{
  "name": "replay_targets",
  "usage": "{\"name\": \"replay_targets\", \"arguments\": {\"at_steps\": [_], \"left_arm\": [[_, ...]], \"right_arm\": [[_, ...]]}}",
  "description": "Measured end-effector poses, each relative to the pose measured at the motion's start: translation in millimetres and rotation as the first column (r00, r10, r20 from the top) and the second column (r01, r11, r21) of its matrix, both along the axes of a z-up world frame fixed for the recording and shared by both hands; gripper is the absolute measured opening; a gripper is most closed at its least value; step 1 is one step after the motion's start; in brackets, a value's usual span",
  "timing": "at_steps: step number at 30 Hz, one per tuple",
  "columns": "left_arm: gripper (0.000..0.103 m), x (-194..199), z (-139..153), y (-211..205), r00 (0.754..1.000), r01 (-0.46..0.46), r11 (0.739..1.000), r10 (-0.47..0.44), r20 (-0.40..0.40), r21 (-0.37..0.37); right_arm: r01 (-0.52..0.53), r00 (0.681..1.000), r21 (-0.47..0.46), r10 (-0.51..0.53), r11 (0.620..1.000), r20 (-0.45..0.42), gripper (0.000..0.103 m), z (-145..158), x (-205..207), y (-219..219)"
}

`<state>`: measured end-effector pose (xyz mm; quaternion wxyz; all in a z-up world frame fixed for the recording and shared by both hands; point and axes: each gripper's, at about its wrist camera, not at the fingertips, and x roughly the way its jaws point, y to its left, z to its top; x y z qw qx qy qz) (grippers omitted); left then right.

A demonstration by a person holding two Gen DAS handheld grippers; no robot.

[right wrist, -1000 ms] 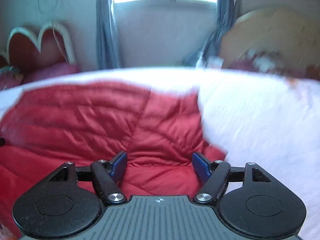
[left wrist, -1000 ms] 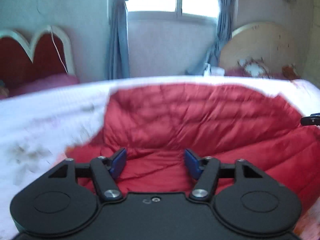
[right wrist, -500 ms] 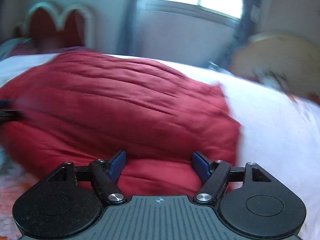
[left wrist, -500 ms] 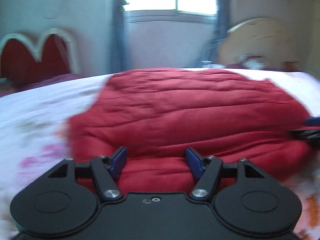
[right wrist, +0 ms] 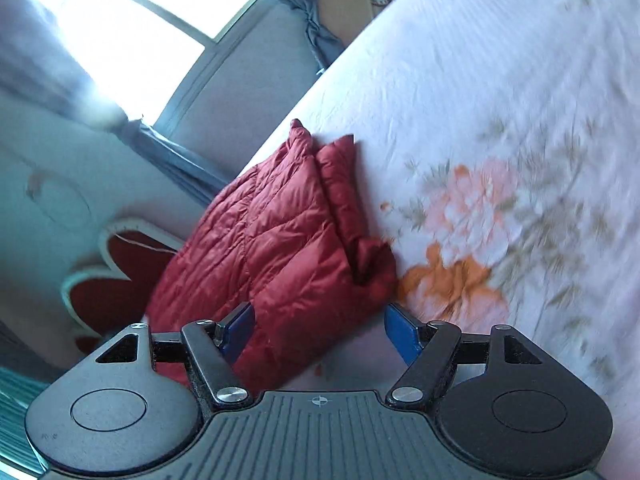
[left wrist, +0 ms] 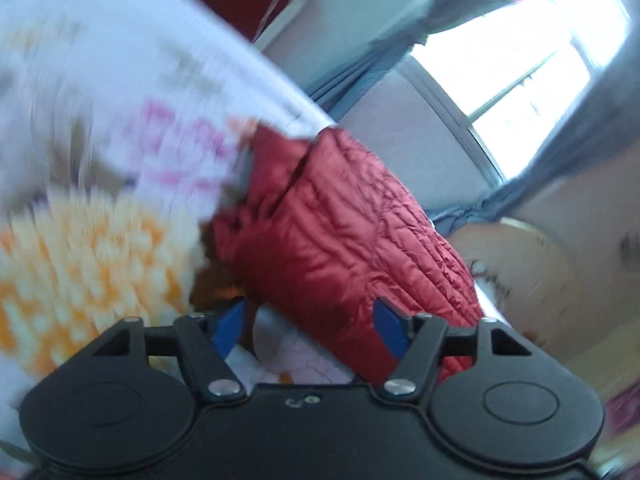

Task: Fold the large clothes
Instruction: 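Move both open tools to the hem end of the folded red jacket, then close both tools on the jacket hem end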

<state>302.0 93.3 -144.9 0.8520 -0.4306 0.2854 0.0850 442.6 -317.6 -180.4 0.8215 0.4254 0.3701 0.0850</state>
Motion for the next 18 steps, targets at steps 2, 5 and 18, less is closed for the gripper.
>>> {"name": "replay_targets", "arguments": {"at_steps": [2,5,18], "left_arm": [[0.06,5,-9,3,0.999,-0.031,0.998,0.033,0.017,-0.059],[0.057,17,-17,11,0.995,-0.08,0.99,0.086,0.05,-0.112],[0.028,55,-21,14,0.997,-0.072,0.997,0.072,0.026,-0.006]], "right_arm": [[0.004,1.0,0.019,-0.004,1.0,0.005,0.072,-4,0,2],[0.019,1.0,0.064,-0.019,0.998,-0.013,0.072,-13,5,6],[-0.01,1.0,-0.029,0.01,1.0,-0.002,0.026,-22,45,19]]}}
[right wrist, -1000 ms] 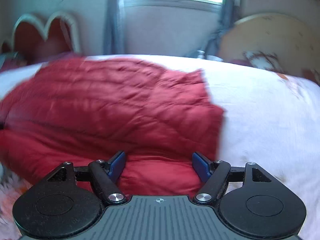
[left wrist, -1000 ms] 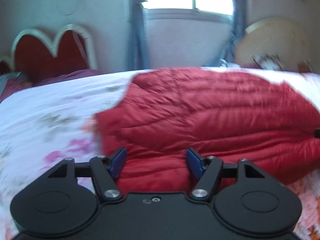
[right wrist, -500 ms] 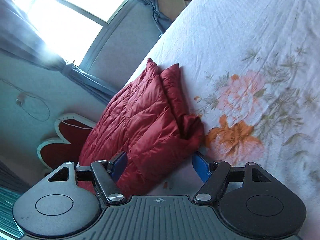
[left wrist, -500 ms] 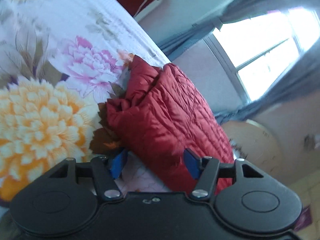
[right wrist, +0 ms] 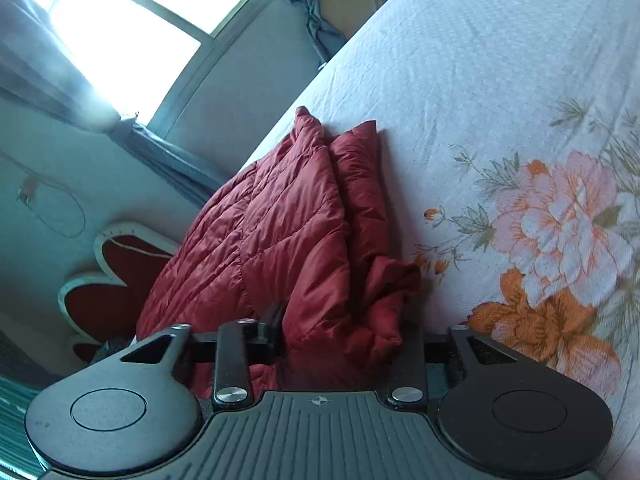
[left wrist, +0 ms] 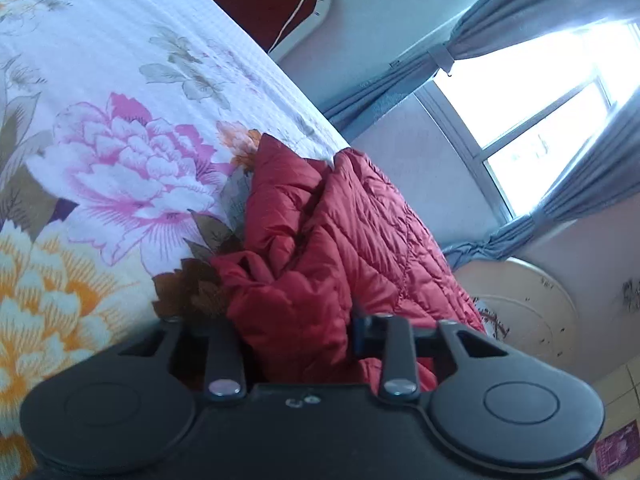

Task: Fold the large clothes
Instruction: 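Close both tools on the jacket hem end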

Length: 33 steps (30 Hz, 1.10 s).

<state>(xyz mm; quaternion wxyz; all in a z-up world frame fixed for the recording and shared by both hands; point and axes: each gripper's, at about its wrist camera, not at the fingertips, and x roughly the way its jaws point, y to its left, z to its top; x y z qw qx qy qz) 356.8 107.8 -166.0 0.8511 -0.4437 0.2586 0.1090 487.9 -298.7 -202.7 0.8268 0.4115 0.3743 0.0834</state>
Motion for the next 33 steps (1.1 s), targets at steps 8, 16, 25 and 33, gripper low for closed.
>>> {"name": "replay_targets", "arguments": {"at_steps": [8,16,25,33], "left_arm": [[0.016,-7,26,-9,0.999,0.044,0.996,-0.043,-0.015,0.072],[0.016,-49,46,-34,0.997,0.079,0.989,-0.075,-0.032,0.129],[0.016,-102,52,-51,0.997,0.07,0.99,-0.067,-0.026,0.121],[0.016,-139,55,-60,0.998,0.057,0.992,-0.055,-0.021,0.114]], "right_arm": [[-0.053,0.997,-0.056,0.055,0.997,0.046,0.016,30,-18,-2],[-0.087,0.995,-0.099,0.092,0.991,0.048,0.016,47,-61,-18],[-0.101,0.993,-0.107,0.106,0.989,0.043,0.016,57,-100,-34],[-0.122,0.991,-0.111,0.128,0.986,0.045,0.016,63,-123,-43]]}}
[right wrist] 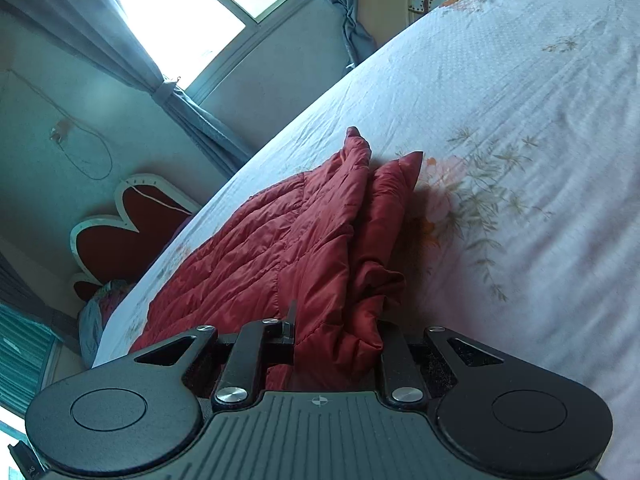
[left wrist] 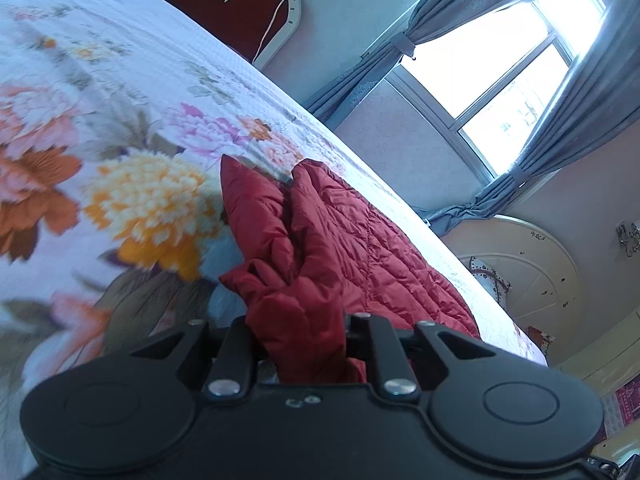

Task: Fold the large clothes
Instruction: 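Close both tools on the jacket hem end, then lift the hem end with both tools and fold it toward the collar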

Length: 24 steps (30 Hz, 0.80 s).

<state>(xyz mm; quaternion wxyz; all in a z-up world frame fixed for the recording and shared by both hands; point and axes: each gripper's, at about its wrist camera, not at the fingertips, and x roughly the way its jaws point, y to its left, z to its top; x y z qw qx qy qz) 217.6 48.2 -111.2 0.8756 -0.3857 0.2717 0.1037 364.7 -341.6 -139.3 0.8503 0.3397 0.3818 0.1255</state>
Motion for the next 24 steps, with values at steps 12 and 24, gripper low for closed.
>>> {"name": "replay_targets", "arguments": {"at_steps": [12,24], "left_arm": [[0.016,-73,-12,-19,0.999,-0.028,0.999,0.029,0.018,-0.04],[0.028,-85,-38,-22,0.998,-0.053,0.998,0.052,-0.038,-0.028]], "right_arm": [[-0.016,1.0,0.01,0.016,1.0,-0.006,0.016,-5,-51,-24],[0.055,0.994,-0.036,-0.059,0.998,-0.097,0.052,-25,-71,-40]]}}
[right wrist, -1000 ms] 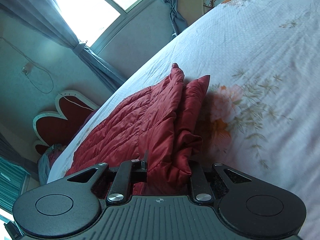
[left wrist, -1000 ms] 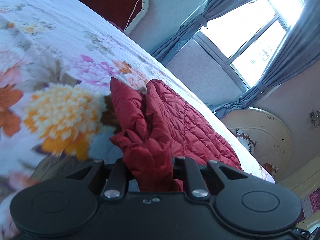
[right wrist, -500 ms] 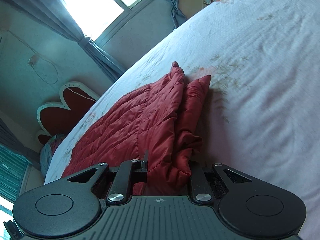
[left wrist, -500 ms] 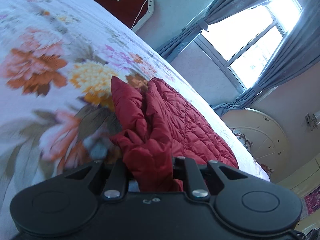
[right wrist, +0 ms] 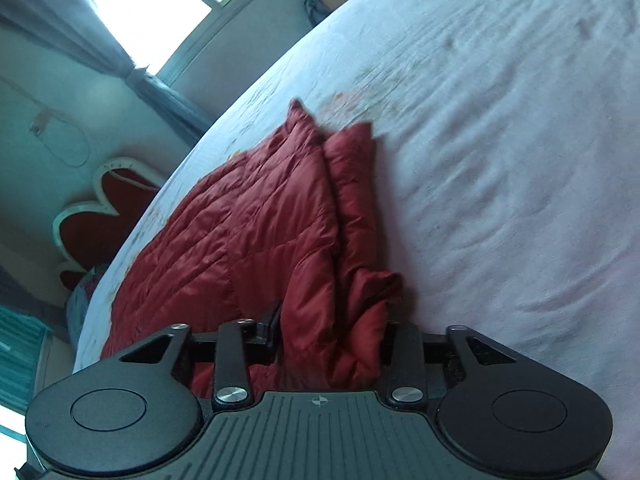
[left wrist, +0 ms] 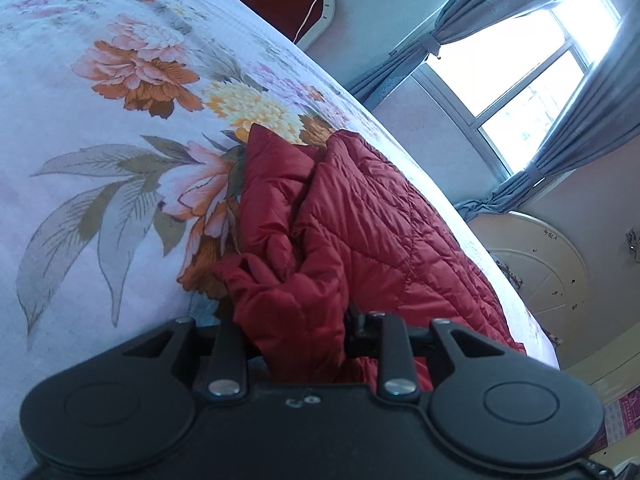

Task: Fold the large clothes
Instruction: 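Lift the hem end with both tools and fold it toward the collar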

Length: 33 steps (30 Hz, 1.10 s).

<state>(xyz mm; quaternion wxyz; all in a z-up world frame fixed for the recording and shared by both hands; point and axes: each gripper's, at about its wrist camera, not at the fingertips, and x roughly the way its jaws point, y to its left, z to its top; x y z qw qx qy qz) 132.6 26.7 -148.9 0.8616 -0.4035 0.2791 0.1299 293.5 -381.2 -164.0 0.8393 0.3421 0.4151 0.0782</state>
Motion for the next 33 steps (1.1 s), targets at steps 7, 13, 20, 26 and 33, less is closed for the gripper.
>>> {"name": "replay_targets", "arguments": {"at_steps": [7,13,20,26,33], "left_arm": [[0.022,-6,3,1,1.0,0.006,1.0,-0.006,0.024,-0.01],[0.02,-7,10,-5,1.0,0.004,1.0,-0.004,0.022,0.012],[0.017,-6,36,-16,0.998,0.031,0.992,-0.037,0.048,0.121],[0.017,5,99,-77,0.972,0.147,0.903,-0.208,0.112,0.404],[0.017,11,112,-87,0.983,0.134,0.881,-0.175,0.05,0.453]], "right_arm": [[0.033,0.989,-0.214,-0.001,0.976,0.149,0.002,63,-14,17],[-0.28,0.936,-0.233,0.318,0.931,0.149,0.002,67,-6,138],[-0.398,0.91,-0.256,0.414,0.881,0.008,0.002,16,11,184],[-0.407,0.907,-0.222,0.422,0.886,0.018,0.001,5,15,172],[-0.453,0.888,-0.053,0.456,0.89,0.061,0.002,41,-2,119]]}}
